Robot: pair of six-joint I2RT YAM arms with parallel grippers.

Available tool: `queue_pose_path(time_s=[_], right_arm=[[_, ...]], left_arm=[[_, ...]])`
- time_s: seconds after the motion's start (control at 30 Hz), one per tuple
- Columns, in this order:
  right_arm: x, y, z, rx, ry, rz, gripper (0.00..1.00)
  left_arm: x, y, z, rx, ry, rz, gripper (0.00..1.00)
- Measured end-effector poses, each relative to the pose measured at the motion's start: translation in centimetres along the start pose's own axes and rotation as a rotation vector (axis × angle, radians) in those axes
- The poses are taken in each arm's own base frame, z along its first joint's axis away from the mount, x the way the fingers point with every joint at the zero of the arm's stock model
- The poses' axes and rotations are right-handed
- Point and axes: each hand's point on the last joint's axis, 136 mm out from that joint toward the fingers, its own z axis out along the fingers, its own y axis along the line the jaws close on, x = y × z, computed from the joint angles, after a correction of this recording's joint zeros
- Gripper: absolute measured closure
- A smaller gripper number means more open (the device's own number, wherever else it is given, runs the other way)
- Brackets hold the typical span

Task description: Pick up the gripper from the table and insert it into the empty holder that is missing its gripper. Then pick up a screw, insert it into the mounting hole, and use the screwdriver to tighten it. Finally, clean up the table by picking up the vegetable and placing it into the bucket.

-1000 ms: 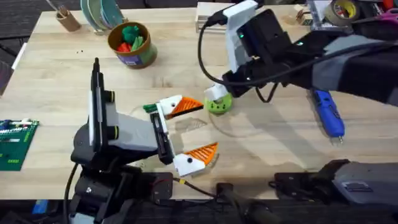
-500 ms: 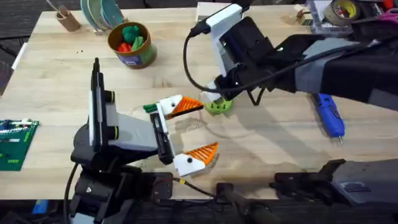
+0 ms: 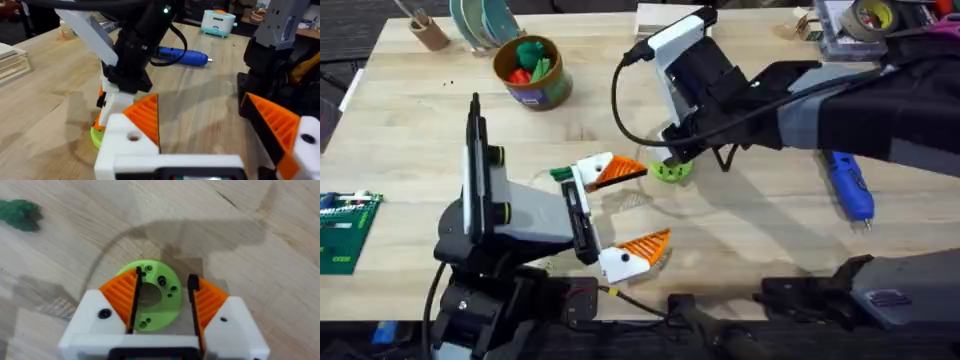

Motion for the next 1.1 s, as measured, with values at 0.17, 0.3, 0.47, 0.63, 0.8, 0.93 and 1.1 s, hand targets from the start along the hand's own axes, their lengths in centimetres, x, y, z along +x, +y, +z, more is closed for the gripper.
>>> queue_pose_path(time_s=[0.17,0.3,0.47,0.63,0.8,0.93,1.1], right_arm=[[0.0,0.0,-0.01,0.0,0.0,0.006,0.488],[0.01,0.01,0.0,0.0,0.0,0.006,0.506],[0.01,0.0,0.0,0.0,0.0,0.007,0.515],[0.1,-0.01,-0.01,0.0,0.004,0.006,0.553],[0.43,-0.04,0.0,0.001,0.017,0.006,0.578],[0.43,-0.04,0.0,0.001,0.017,0.006,0.619],[0.43,-0.04,0.0,0.001,0.017,0.006,0.664]], left_arm=[[-0.01,0.0,0.0,0.0,0.0,0.0,0.008],[0.0,0.0,0.0,0.0,0.0,0.0,0.008],[-0.01,0.0,0.0,0.0,0.0,0.0,0.008],[0.0,0.0,0.0,0.0,0.0,0.0,0.008],[-0.01,0.0,0.0,0.0,0.0,0.0,0.008],[-0.01,0.0,0.0,0.0,0.0,0.0,0.008],[0.0,0.0,0.0,0.0,0.0,0.0,0.008]])
